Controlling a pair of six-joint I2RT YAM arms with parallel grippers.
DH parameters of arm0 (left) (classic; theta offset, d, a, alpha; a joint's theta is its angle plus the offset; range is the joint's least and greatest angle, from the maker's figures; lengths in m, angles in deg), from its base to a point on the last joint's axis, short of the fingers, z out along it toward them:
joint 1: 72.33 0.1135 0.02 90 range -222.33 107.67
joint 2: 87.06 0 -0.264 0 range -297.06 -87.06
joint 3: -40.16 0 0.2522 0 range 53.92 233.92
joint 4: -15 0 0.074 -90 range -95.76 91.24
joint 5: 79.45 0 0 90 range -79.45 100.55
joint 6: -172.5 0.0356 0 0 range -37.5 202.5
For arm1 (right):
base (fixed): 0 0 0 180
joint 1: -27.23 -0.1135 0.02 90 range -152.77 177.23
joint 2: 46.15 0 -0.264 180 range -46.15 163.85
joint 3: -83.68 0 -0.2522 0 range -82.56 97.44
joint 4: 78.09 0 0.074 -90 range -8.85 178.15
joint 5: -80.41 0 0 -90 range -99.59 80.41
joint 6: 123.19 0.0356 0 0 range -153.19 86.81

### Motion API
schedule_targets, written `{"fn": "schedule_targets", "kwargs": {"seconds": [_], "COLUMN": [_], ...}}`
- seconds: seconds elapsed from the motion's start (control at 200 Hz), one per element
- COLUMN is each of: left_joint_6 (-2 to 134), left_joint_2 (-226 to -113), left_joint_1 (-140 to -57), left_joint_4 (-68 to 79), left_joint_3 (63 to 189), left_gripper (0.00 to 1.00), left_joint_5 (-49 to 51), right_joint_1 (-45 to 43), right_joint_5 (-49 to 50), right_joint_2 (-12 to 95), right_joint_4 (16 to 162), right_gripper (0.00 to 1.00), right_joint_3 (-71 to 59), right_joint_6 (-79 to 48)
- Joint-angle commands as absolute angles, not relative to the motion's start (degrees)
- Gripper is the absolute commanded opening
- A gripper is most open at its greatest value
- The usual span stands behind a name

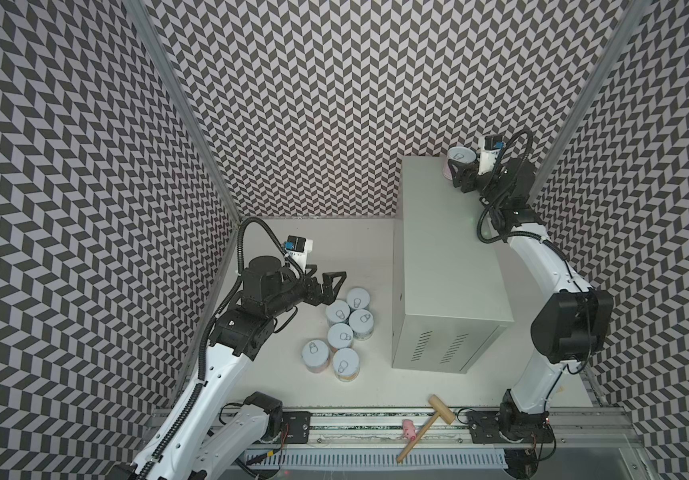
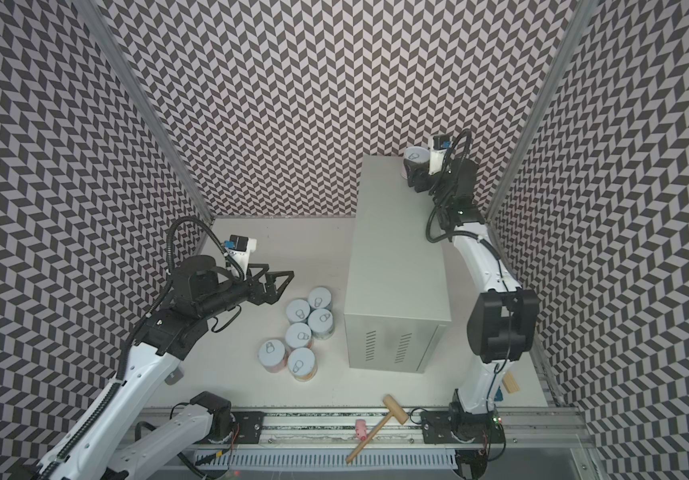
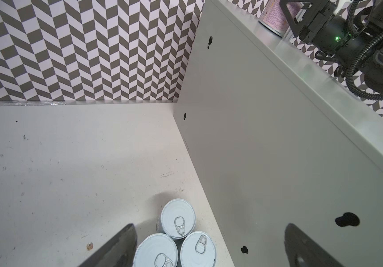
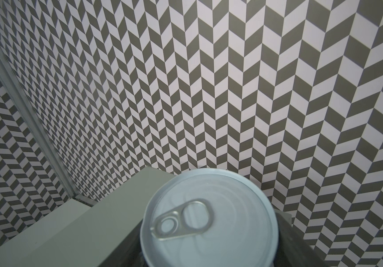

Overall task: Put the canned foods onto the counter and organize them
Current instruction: 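Open the right gripper and release the pink-labelled can on the cabinet, then swing the right arm back over the cans while the left gripper lowers onto them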

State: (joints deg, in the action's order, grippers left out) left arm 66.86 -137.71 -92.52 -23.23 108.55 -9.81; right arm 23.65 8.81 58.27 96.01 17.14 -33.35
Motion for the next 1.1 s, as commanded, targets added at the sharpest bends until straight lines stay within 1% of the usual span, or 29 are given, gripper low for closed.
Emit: {"fn": "schedule_targets", "kwargs": {"seconds": [0.0, 0.075, 0.145, 0.23, 0.406, 0.661, 0.796, 0.906, 1.001, 1.096], "left_joint_6": [67.38, 67.25, 67.12, 66.88, 67.03, 65.15, 64.28, 63.22, 62.67, 62.69], "left_joint_2": [-137.63, -137.76, -138.10, -138.98, -142.13, -149.02, -151.35, -152.68, -153.58, -153.15], "left_joint_1": [-92.90, -92.88, -92.88, -92.88, -92.90, -92.87, -92.89, -92.82, -92.81, -92.76], "left_joint_4": [-22.51, -22.53, -22.60, -22.49, -22.37, -25.11, -27.18, -29.07, -31.39, -33.60], "left_joint_3": [109.75, 109.92, 110.24, 110.82, 112.65, 117.65, 119.15, 119.24, 119.24, 117.74], "left_gripper": [1.00, 1.00, 1.00, 1.00, 1.00, 1.00, 1.00, 1.00, 1.00, 1.00], "left_joint_5": [-9.14, -8.96, -8.71, -7.97, -6.79, -3.40, -1.32, 1.47, 2.03, 2.65], "right_joint_1": [23.91, 23.93, 23.89, 23.90, 23.80, 22.87, 19.65, 16.90, 12.53, 7.06], "right_joint_5": [10.31, 10.36, 9.37, 8.17, 4.93, 8.15, 6.22, 3.20, 0.95, -0.78], "right_joint_2": [59.04, 57.76, 55.45, 51.38, 38.99, 24.87, 19.91, 17.65, 17.50, 19.69], "right_joint_4": [97.38, 97.53, 97.84, 97.81, 98.68, 93.21, 89.27, 85.03, 82.92, 78.34], "right_gripper": [0.84, 0.94, 1.00, 0.99, 0.99, 0.99, 1.00, 0.99, 0.99, 0.99], "right_joint_3": [17.69, 16.80, 15.09, 11.33, -1.73, -13.53, -16.29, -15.63, -14.66, -10.39], "right_joint_6": [-31.91, -31.37, -30.47, -28.01, -23.35, -21.26, -22.08, -24.86, -27.02, -30.10]}}
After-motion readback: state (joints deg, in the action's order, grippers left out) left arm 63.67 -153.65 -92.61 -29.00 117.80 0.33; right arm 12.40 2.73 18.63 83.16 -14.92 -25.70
